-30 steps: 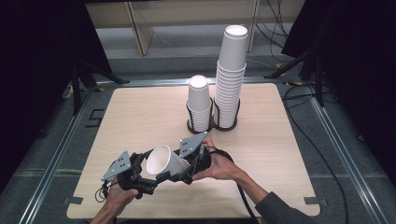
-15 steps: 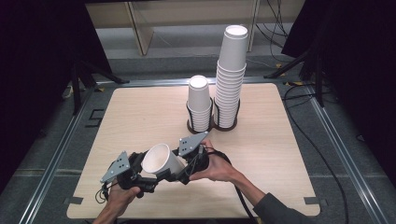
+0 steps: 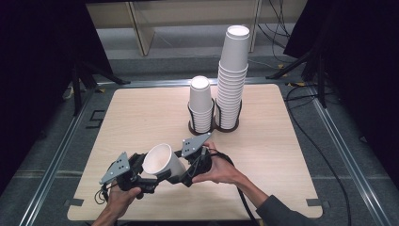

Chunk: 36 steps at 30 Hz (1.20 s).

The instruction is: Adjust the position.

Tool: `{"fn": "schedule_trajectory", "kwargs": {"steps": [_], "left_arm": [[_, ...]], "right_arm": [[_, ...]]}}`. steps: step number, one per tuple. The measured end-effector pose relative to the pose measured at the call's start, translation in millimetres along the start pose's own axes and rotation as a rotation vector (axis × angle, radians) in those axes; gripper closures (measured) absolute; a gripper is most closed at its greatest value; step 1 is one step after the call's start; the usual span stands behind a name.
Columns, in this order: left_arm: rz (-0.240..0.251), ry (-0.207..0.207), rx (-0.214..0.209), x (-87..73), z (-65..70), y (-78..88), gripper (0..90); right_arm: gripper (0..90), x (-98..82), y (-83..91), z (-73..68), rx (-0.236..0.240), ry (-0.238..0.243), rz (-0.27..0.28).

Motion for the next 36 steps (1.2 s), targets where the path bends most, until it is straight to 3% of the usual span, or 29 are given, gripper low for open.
{"fn": "schedule_trajectory", "kwargs": {"steps": [3,4,7,9,10,11,13,14,18,25,26,27,29,36], "left_arm": [[0.000,-0.004,0.010,1.2,-2.3,2.4,14.1],[-0.002,-0.001,0.017,1.4,-3.0,3.2,14.1],[-0.015,-0.017,0.042,1.0,-6.8,2.9,14.0],[-0.029,-0.025,0.068,-0.7,-10.0,2.5,14.0],[-0.035,-0.035,0.084,-1.3,-12.0,1.8,14.0],[-0.045,-0.037,0.097,-2.7,-12.8,1.6,14.0],[-0.049,-0.086,0.133,-2.3,-20.0,0.2,13.9],[-0.062,-0.067,0.150,-3.5,-20.5,0.0,13.9],[-0.073,-0.116,0.210,-2.7,-33.4,-1.5,13.8],[-0.091,-0.105,0.296,-3.5,-56.8,-3.7,13.8],[-0.090,-0.100,0.301,-3.7,-59.4,-5.2,13.8],[-0.097,-0.101,0.308,-4.1,-62.4,-5.9,13.8],[-0.096,-0.112,0.323,-4.0,-68.5,-9.1,13.8],[-0.096,-0.096,0.366,-3.0,-90.5,-20.4,13.8]], "right_arm": [[15.5,-6.9,6.4,2.0,-0.020,-0.006,-0.005],[15.6,-9.9,9.9,1.2,-0.028,-0.030,-0.008],[15.6,-19.0,19.7,3.6,-0.064,-0.023,-0.023],[15.8,-26.1,27.2,3.1,-0.092,-0.046,-0.027],[15.9,-29.0,30.5,5.9,-0.111,-0.017,-0.030],[16.1,-33.1,34.3,6.9,-0.127,-0.022,-0.037],[16.6,-40.8,42.0,8.7,-0.154,-0.045,-0.047],[17.1,-43.7,46.0,10.1,-0.171,-0.050,-0.047],[18.5,-52.4,61.3,14.7,-0.246,-0.064,-0.055],[18.1,-64.5,81.1,21.8,-0.331,-0.101,-0.046],[18.0,-65.5,83.8,23.2,-0.345,-0.080,-0.053],[17.9,-67.1,84.9,21.8,-0.346,-0.103,-0.049],[17.5,-70.3,87.9,21.8,-0.361,-0.112,-0.049],[17.1,-83.1,92.3,18.4,-0.383,-0.132,-0.068]]}}
Point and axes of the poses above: each handheld gripper's, and its own axes: y roughly backward along the jaws, x roughly out of its top, z roughly to its right, the point moved 8 cm from there along -y, roughly forward along the jaws, and after that the axes turned 8 degrees about x, right-handed, at the moved point
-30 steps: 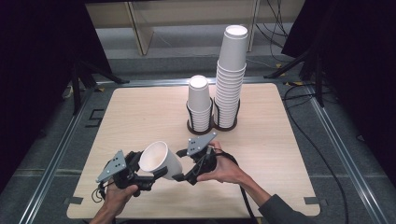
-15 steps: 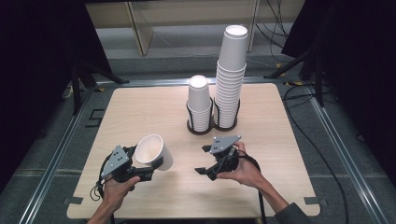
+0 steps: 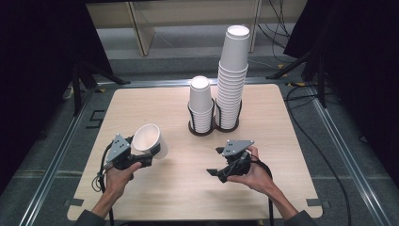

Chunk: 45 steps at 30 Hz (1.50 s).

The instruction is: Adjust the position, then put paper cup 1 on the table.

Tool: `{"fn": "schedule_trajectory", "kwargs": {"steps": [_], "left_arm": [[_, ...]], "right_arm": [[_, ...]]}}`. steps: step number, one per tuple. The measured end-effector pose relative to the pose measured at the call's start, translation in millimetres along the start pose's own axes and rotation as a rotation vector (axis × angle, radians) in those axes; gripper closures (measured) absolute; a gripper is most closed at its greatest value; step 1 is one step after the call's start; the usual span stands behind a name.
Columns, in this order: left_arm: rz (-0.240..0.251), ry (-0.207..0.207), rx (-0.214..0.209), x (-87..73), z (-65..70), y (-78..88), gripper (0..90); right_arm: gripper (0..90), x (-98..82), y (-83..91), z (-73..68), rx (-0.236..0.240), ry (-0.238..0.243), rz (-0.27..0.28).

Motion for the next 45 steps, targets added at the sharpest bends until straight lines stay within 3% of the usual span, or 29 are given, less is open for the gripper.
{"fn": "schedule_trajectory", "kwargs": {"steps": [2,11,14,27,45], "left_arm": [[-0.022,-0.004,0.016,-1.8,-5.2,-4.0,13.8],[-0.028,-0.006,0.053,-1.6,-18.9,-22.5,13.6],[-0.048,-0.027,0.075,-4.6,-26.0,-29.8,13.5],[-0.074,-0.001,0.146,-15.6,-58.3,-54.6,13.4],[-0.135,-0.020,0.190,-36.2,-76.7,-79.0,13.1]], "right_arm": [[17.1,-1.5,1.9,-1.0,-0.002,-0.006,0.003],[16.9,-10.7,2.8,-2.3,-0.015,0.003,-0.029],[17.3,-11.9,1.7,-2.6,-0.014,0.005,-0.038],[18.1,-19.0,-0.2,-0.2,-0.022,0.013,-0.065],[18.3,-21.9,-4.9,-3.3,-0.006,0.009,-0.084]]}}
Point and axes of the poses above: each handheld gripper's, and its own axes: y roughly backward along the jaws, x roughly out of its top, z roughly to its right, the point moved 8 cm from there along -y, roughly forward along the jaws, and after that the axes turned 8 degrees about x, right-handed, at the moved point
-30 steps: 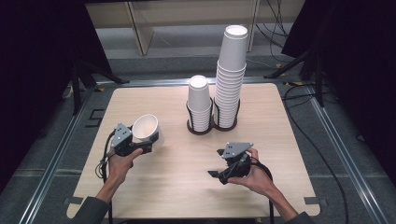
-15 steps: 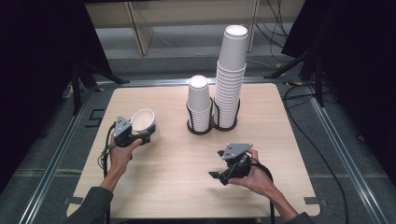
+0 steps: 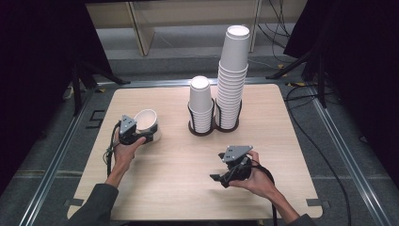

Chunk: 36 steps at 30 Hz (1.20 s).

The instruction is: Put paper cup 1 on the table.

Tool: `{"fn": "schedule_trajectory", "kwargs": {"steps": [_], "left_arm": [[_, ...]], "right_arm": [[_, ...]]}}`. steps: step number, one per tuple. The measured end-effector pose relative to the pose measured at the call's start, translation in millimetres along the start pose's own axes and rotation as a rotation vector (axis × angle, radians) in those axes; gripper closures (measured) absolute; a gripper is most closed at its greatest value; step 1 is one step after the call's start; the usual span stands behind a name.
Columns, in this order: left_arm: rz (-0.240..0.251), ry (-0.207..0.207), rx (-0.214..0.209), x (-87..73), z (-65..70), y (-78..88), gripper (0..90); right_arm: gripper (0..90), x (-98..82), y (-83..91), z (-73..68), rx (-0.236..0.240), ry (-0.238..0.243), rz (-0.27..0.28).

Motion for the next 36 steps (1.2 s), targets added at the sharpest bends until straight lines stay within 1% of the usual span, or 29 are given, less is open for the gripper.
{"fn": "schedule_trajectory", "kwargs": {"steps": [2,5,6,7,9,10,11,12,13,14,16,18,19,20,21,22,23,24,25,26,27,29,30,31,32,33,35,36], "left_arm": [[-0.012,0.003,0.007,-2.8,-2.4,-2.4,13.0],[-0.007,0.014,0.012,-3.5,-4.3,-5.4,12.8],[-0.001,0.011,0.012,-2.9,-4.3,-6.7,12.8],[-0.009,0.003,0.016,-3.0,-4.3,-7.2,12.7],[-0.014,-0.011,0.018,-3.4,-3.7,-7.5,12.3],[-0.004,-0.009,0.014,-3.0,-2.5,-8.8,12.1],[-0.011,-0.019,0.020,-3.5,-2.3,-8.4,11.8],[-0.012,-0.022,0.020,-3.6,-1.6,-8.6,11.5],[-0.015,-0.033,0.020,-3.8,-1.3,-8.5,11.3],[-0.006,-0.034,0.016,-3.6,-0.4,-9.5,11.1],[-0.009,-0.041,0.019,-4.2,0.2,-9.2,10.7],[-0.003,-0.041,0.008,-4.7,0.8,-9.8,10.5],[-0.010,-0.047,0.001,-6.0,1.0,-9.3,10.7],[-0.006,-0.052,-0.002,-6.8,0.9,-9.7,10.9],[-0.002,-0.052,-0.008,-7.5,0.7,-10.2,10.9],[-0.012,-0.049,-0.007,-8.9,0.3,-9.0,11.2],[-0.004,-0.051,-0.016,-9.4,0.4,-9.9,11.5],[-0.017,-0.056,-0.010,-11.0,0.2,-8.9,11.5],[-0.013,-0.056,-0.015,-12.1,0.6,-9.2,11.6],[-0.024,-0.059,-0.013,-13.7,0.3,-9.0,11.8],[-0.018,-0.060,-0.017,-14.1,0.3,-9.4,11.9],[-0.031,-0.066,-0.014,-16.1,-0.2,-7.4,12.0],[-0.031,-0.071,-0.018,-16.9,-0.2,-6.9,12.0],[-0.030,-0.077,-0.019,-17.7,-0.2,-6.2,12.1],[-0.031,-0.081,-0.024,-18.7,-0.5,-5.5,12.3],[-0.031,-0.075,-0.024,-19.9,-0.6,-4.8,12.6],[-0.053,-0.090,-0.026,-23.5,-2.1,-2.0,13.2],[-0.054,-0.092,-0.030,-25.6,-1.9,-2.0,14.0]], "right_arm": [[18.3,0.1,-0.5,-0.2,0.000,0.000,0.001],[18.3,0.1,0.1,0.5,0.001,-0.003,0.005],[18.3,0.0,0.3,0.6,0.000,-0.004,0.005],[18.4,0.4,1.0,1.8,-0.006,0.006,0.008],[18.3,0.2,0.6,0.9,0.001,-0.003,0.008],[18.4,0.5,0.8,1.7,-0.004,0.005,0.008],[18.4,0.1,0.1,0.7,0.003,-0.004,0.007],[18.4,-0.1,-0.1,0.5,0.003,-0.004,0.005],[18.4,0.0,-0.3,0.2,0.005,-0.004,0.005],[18.4,0.0,-0.4,0.1,0.006,-0.003,0.005],[18.4,-0.6,0.0,-1.2,0.005,-0.018,0.000],[18.5,-0.5,0.0,-1.3,0.005,-0.019,0.002],[18.5,-0.5,0.1,-1.0,0.004,-0.017,0.002],[18.5,-0.6,0.4,-0.5,0.001,-0.018,0.001],[18.5,-0.1,-0.3,0.0,0.008,-0.002,0.005],[18.5,-0.1,-0.3,0.0,0.009,-0.002,0.005],[18.5,-0.1,-0.2,0.0,0.008,-0.002,0.005],[18.5,0.0,-0.1,-0.1,0.009,-0.002,0.005],[18.5,0.0,0.0,-0.1,0.009,-0.001,0.005],[18.5,0.0,0.1,-0.2,0.009,-0.001,0.005],[18.5,0.0,0.1,-0.2,0.009,-0.001,0.005],[18.5,0.1,0.4,-0.5,0.009,-0.003,0.005],[18.5,0.3,0.8,0.3,0.003,0.006,0.006],[18.5,-0.2,0.4,-1.1,0.009,-0.006,0.003],[18.5,-0.2,0.1,-0.8,0.009,-0.001,0.003],[18.5,-0.4,0.0,-0.3,0.009,0.003,0.001],[18.5,-0.3,-0.1,-0.4,0.010,0.000,0.002],[18.5,-0.4,0.0,-0.2,0.009,-0.001,0.002]]}}
Point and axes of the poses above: each handheld gripper's, and its own axes: y roughly backward along the jaws, x roughly out of its top, z roughly to its right, the point moved 8 cm from there along -y, roughly forward along the jaws, and after that the axes turned 8 degrees about x, right-handed, at the moved point
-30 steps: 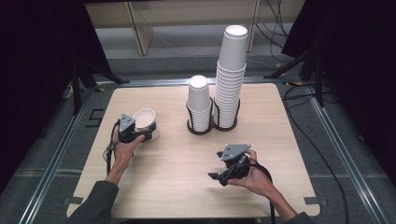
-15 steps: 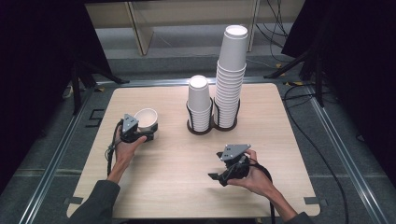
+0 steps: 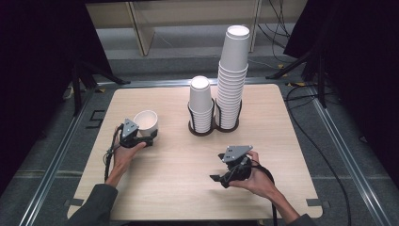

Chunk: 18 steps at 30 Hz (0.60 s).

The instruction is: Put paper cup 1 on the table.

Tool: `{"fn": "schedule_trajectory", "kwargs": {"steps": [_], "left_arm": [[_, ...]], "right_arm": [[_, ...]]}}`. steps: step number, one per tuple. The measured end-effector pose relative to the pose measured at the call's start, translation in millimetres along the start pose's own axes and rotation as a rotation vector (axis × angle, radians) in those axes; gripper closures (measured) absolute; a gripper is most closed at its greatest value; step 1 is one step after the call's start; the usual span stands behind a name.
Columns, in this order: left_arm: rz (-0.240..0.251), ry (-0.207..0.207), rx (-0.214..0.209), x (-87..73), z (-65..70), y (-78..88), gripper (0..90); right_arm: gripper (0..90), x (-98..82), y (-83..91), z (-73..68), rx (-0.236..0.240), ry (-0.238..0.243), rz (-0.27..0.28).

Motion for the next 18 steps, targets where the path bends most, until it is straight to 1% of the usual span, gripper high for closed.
{"fn": "schedule_trajectory", "kwargs": {"steps": [2,5,6,8,11,14,15,16,17,18], "left_arm": [[-0.014,-0.011,0.002,-5.0,-0.4,0.3,14.4],[-0.022,-0.008,-0.005,-8.5,-1.6,3.7,14.4],[-0.024,-0.010,-0.006,-8.8,-2.0,5.2,14.3],[-0.024,0.007,-0.009,-8.2,-1.4,8.8,14.4],[-0.018,0.008,-0.011,-6.0,0.0,14.7,14.4],[-0.028,0.012,-0.015,-4.8,2.5,22.4,14.3],[-0.018,0.021,-0.018,-3.4,3.7,24.7,14.4],[-0.024,0.025,-0.015,-2.8,4.1,28.5,14.4],[-0.023,0.031,-0.023,-1.7,5.6,30.9,14.3],[-0.025,0.022,-0.029,-0.6,6.7,34.3,14.3]], "right_arm": [[18.5,-0.1,0.3,0.0,0.001,-0.002,0.001],[18.5,0.5,1.7,0.5,-0.005,0.003,0.002],[18.5,0.4,1.6,-0.3,0.000,-0.007,0.003],[18.5,0.5,1.9,0.2,-0.001,-0.007,0.005],[18.5,0.4,2.2,1.1,-0.004,-0.007,0.006],[18.4,1.5,4.2,2.7,-0.013,-0.006,0.015],[18.4,1.9,5.0,2.9,-0.012,-0.011,0.019],[18.4,2.0,6.1,3.5,-0.018,-0.024,0.022],[18.4,2.2,6.7,5.1,-0.023,-0.020,0.026],[18.5,2.2,7.5,6.1,-0.028,-0.021,0.027]]}}
Point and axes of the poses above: each handheld gripper's, and its own axes: y roughly backward along the jaws, x roughly out of its top, z roughly to its right, the point moved 8 cm from there along -y, roughly forward along the jaws, and after that the axes turned 8 degrees about x, right-handed, at the moved point
